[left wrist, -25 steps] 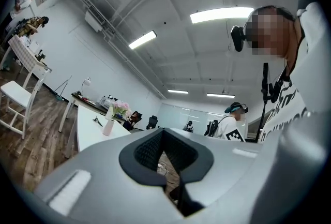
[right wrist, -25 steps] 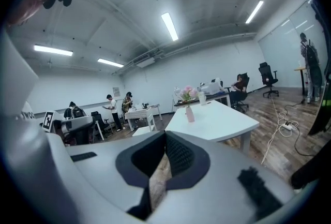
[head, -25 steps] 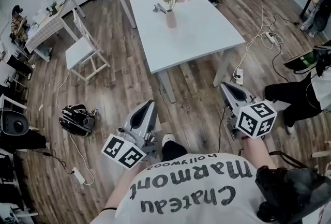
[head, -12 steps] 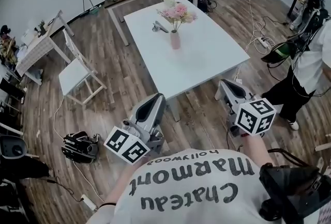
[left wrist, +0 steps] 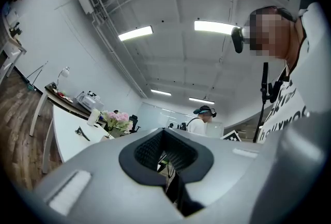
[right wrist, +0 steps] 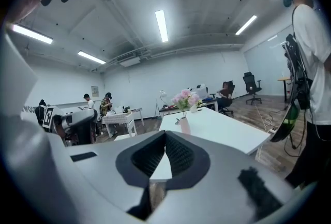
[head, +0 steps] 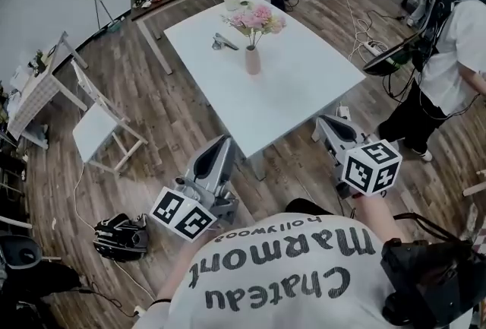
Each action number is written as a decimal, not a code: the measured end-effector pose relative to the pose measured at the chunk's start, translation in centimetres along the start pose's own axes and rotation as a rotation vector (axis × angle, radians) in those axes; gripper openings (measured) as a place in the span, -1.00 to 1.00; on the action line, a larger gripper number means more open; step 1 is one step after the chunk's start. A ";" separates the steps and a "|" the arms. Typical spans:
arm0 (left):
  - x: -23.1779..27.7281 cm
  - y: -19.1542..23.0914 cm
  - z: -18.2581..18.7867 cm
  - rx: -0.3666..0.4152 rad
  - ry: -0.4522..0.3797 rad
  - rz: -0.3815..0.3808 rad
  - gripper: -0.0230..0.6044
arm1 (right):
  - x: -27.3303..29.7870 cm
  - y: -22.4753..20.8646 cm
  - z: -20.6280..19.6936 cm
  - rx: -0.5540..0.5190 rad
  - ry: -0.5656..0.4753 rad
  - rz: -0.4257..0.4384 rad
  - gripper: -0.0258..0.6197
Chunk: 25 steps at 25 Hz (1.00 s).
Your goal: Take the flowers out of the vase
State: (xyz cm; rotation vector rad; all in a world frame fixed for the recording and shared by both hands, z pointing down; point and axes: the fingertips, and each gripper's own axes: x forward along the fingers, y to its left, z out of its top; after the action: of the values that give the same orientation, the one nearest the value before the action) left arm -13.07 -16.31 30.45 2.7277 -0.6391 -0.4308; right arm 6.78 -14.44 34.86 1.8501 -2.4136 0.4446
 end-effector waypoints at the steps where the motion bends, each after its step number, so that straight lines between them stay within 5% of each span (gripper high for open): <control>1: 0.1 0.3 -0.4 -0.011 0.006 -0.003 -0.92 | 0.1 -0.2 -0.2 0.008 0.007 -0.007 -0.87; 6: 0.7 0.9 -2.5 -0.083 0.036 0.004 -0.92 | 0.4 -0.8 -1.4 0.033 0.056 -0.023 -0.87; 25: 6.1 10.3 1.2 0.004 -0.057 0.163 -0.92 | 15.0 -4.7 3.9 0.079 0.004 0.189 -0.87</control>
State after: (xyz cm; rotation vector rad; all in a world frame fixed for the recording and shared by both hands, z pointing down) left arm -12.22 -28.27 31.73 2.6489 -0.8704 -0.4693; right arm 7.63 -30.61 35.37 1.6535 -2.6162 0.5630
